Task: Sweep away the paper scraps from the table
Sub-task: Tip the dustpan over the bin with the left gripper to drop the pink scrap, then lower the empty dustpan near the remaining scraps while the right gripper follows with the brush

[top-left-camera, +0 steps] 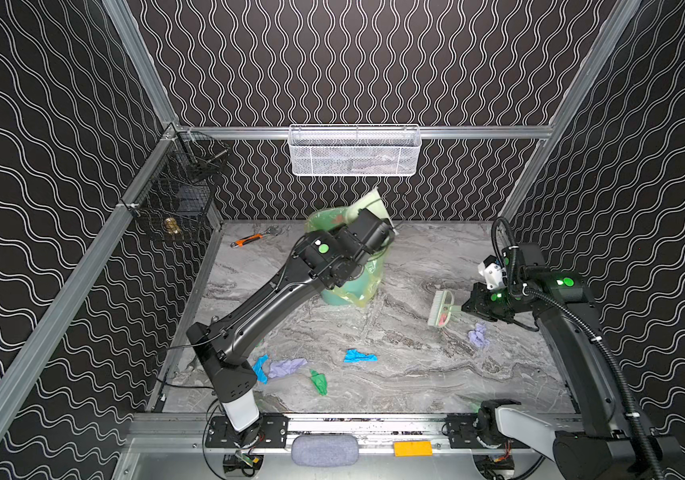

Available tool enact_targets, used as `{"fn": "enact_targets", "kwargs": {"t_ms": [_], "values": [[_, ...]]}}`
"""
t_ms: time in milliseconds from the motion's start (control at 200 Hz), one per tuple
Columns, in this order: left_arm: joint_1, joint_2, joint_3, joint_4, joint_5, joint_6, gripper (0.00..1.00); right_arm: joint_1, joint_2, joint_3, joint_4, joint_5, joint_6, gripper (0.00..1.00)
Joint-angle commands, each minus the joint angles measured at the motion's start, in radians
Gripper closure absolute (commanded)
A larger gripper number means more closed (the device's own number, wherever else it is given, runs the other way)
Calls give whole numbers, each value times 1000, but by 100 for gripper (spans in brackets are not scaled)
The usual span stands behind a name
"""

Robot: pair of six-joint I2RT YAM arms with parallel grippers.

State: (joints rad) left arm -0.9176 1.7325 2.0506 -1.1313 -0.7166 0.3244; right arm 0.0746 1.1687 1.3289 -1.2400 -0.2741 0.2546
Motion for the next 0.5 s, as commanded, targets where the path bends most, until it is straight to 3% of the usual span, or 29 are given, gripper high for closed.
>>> {"fn": "enact_targets", "kwargs": {"t_ms": [0, 180, 496], "values": [[-23, 2, 9, -36, 190, -169, 97, -13, 22, 5, 101, 11, 46, 100], [-100, -4, -52, -41, 308, -274, 96, -57, 71, -71, 248, -56, 114, 100], [-170, -27, -185, -46, 397, -342, 96, -173, 117, -239, 464, -213, 281, 100]]}}
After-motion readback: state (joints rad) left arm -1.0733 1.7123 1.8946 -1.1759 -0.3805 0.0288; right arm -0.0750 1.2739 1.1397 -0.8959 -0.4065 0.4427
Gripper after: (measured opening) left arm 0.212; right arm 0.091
